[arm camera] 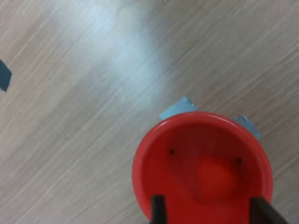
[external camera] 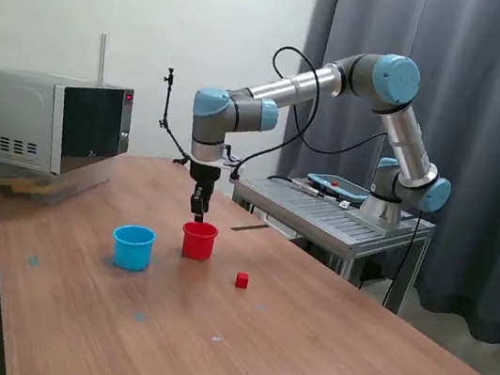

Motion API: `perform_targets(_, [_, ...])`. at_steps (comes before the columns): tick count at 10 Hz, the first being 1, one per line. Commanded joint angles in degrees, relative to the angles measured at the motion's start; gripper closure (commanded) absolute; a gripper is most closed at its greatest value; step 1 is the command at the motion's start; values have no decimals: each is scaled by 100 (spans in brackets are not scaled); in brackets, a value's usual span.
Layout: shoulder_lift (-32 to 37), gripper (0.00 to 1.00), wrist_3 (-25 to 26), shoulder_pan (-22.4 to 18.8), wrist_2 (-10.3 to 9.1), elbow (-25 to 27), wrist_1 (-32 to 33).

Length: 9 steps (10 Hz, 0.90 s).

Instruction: Place red objects in the red bin, and blue objects in the blue bin.

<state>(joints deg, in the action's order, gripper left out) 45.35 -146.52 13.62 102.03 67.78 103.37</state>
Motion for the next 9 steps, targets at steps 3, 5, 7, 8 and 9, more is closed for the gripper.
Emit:
perform_targets(3, [27, 0, 97, 0, 1, 42, -1])
perform_targets(5, [630, 0, 106, 9, -51, 452, -1])
perform_targets(7, [905, 0, 97, -139, -400, 920, -1])
perform_targets(8, [906, 0, 54, -515, -551, 991, -1])
perform_targets(9, [906, 0, 44, -745, -613, 1061, -1])
